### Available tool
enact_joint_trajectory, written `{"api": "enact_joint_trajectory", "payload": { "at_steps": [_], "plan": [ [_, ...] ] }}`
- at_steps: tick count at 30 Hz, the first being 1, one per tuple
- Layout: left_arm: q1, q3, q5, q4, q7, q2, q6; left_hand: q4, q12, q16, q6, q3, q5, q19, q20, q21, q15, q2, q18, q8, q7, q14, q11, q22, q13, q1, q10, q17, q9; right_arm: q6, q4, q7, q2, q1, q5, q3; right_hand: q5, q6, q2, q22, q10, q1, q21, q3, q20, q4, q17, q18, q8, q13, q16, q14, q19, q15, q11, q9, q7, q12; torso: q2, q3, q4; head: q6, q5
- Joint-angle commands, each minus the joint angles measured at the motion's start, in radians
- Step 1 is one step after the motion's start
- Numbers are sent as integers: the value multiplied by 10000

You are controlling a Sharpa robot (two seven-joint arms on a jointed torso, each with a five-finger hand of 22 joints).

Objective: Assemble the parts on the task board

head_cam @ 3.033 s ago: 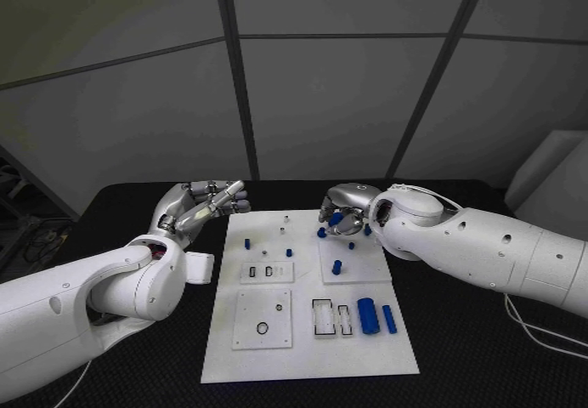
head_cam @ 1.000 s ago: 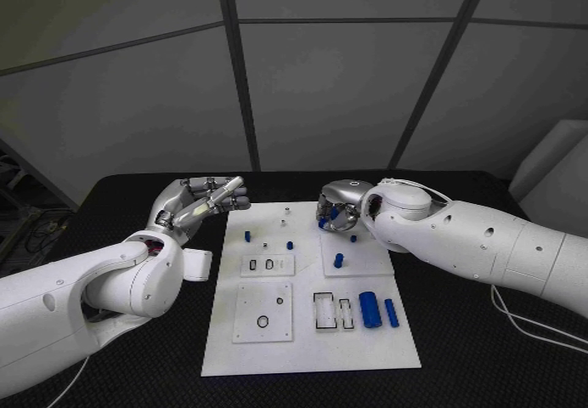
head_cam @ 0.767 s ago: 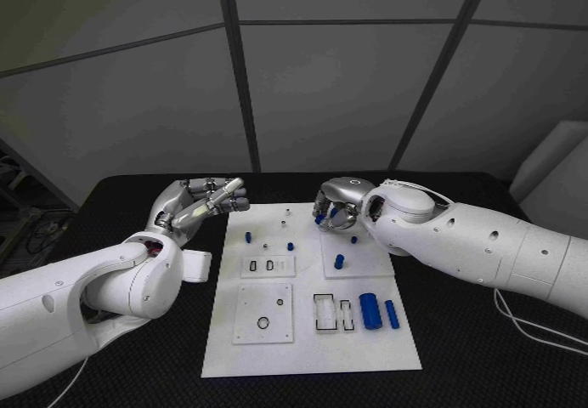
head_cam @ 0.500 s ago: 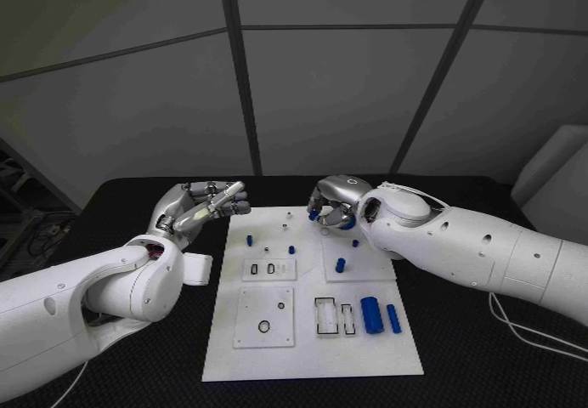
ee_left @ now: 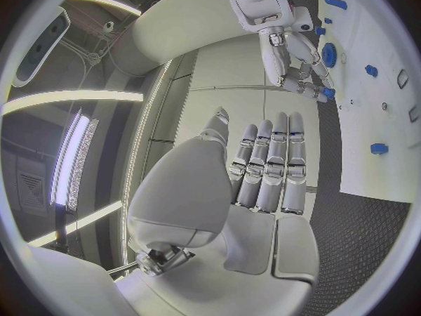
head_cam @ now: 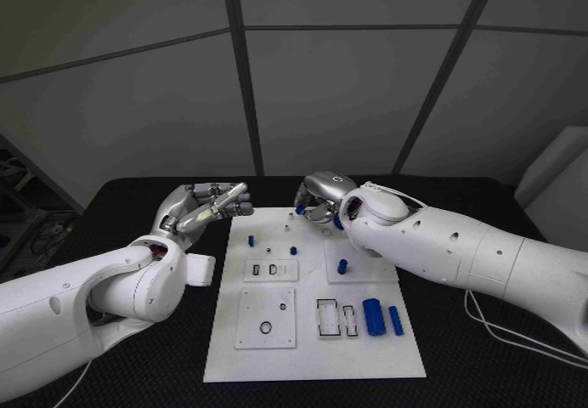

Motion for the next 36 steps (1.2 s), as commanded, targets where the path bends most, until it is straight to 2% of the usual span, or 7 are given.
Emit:
{"api": "enact_joint_trajectory", "payload": {
  "at_steps": [1, 3, 12, 30, 36],
  "plan": [
    [15, 8, -57, -8, 37, 22, 157, -21, -46, -69, 3, -23, -48, -1, 89, -62, 18, 69, -310, -38, 66, -83, 32, -10, 3, -42, -7, -10, -15, -245, -182, 100, 155, 25, 14, 8, 48, 32, -35, 16, 23, 3, 42, 76, -3, -5, 8, -128, -29, 17, 60, 516, 40, -34, 39, 13, 60, -36, 7, 4, 0, -24, 25],
    [15, 9, -57, -13, 35, 28, 162, -21, -46, -69, 3, -23, -48, -1, 89, -62, 18, 69, -310, -38, 66, -83, 32, -10, 3, -42, -7, -10, -15, -237, -305, 119, 258, 25, 20, 7, 49, 30, -36, 17, 21, -1, 44, 79, -2, -3, 16, -128, -32, 17, 65, 517, 38, -33, 40, 13, 62, -39, -1, 8, -20, -27, 42],
    [17, 9, -56, -16, 31, 52, 185, -23, -67, -86, -4, -33, -54, -1, 93, -69, 23, 73, -309, -56, 73, -80, 38, -17, 4, -53, -19, -9, -15, -129, -730, 138, 567, 25, 54, 5, 57, 12, -54, 34, 14, -39, 60, 95, 7, 14, 62, -131, -54, 14, 96, 524, 34, -23, 51, 9, 75, -63, -1, 8, -16, -17, 59],
    [21, 9, -56, -28, 13, 88, 197, -23, -67, -86, -4, -33, -54, -1, 93, -69, 23, 73, -309, -56, 73, -80, 38, -17, 4, -53, -19, -9, -15, 426, -1092, 256, 953, 24, 80, -4, 61, -20, -94, 39, -16, -99, 74, 112, 22, 36, 76, -129, -90, 8, 115, 524, 13, -4, 69, 2, 89, -109, 9, 5, -24, -66, 76],
    [22, 9, -56, -23, 13, 91, 200, -23, -67, -86, -4, -33, -54, -1, 93, -69, 23, 73, -309, -56, 73, -80, 38, -17, 4, -53, -19, -9, -15, 785, -1237, 185, 1057, 23, 58, -8, 56, -37, -103, 31, -35, -127, 74, 119, 30, 51, 69, -127, -107, 5, 116, 521, -2, 4, 77, -2, 95, -131, 10, 6, -30, -96, 85]
  ]
}}
